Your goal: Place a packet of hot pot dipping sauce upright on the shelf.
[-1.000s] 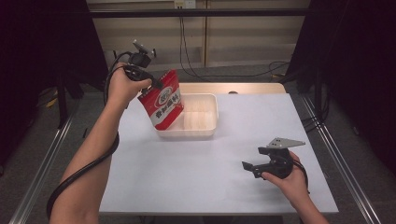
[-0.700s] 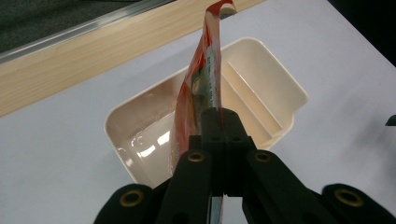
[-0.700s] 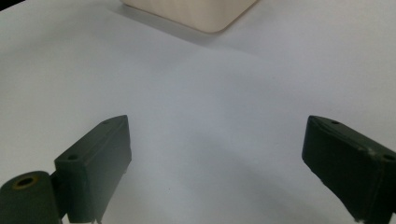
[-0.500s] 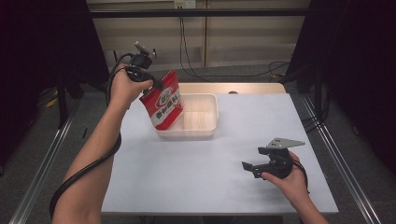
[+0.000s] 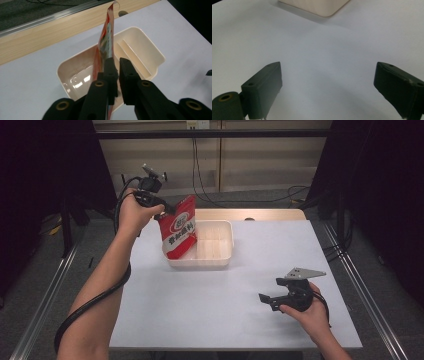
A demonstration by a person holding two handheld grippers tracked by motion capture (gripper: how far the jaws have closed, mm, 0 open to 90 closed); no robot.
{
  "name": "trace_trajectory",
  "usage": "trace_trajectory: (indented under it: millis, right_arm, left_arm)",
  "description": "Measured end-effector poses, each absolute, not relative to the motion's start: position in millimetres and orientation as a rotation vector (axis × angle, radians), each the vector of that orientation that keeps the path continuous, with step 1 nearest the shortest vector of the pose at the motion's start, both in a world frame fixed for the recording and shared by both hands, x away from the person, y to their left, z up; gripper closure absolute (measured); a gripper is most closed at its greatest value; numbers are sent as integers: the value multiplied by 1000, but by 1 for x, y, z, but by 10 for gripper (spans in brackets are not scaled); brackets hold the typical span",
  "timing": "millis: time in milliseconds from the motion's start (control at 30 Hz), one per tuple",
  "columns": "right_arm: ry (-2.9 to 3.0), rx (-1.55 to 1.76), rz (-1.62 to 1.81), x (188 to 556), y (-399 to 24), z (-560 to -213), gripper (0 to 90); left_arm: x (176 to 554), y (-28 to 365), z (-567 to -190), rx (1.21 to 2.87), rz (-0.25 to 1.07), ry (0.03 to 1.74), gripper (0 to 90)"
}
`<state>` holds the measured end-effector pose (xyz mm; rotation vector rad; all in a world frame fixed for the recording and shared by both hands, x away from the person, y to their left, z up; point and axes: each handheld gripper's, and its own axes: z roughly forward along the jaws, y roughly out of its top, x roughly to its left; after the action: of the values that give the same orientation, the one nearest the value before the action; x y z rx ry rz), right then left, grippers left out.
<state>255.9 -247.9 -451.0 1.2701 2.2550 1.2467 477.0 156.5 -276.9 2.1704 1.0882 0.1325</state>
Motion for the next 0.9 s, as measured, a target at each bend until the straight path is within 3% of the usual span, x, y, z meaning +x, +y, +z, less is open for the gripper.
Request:
trace_trajectory:
  millis: [133, 433, 900]
  right_arm:
    - [2256, 1270, 1246, 256, -248, -451, 77]
    - [2260, 1264, 1243, 255, -246, -451, 77]
    - [2275, 1257, 1238, 256, -241, -452, 77]
  left_arm:
    - [475, 158, -274, 2160, 133, 1089, 749]
    - [468, 162, -276, 2104, 157, 1106, 479]
    - [453, 175, -281, 2089, 145, 1090, 320]
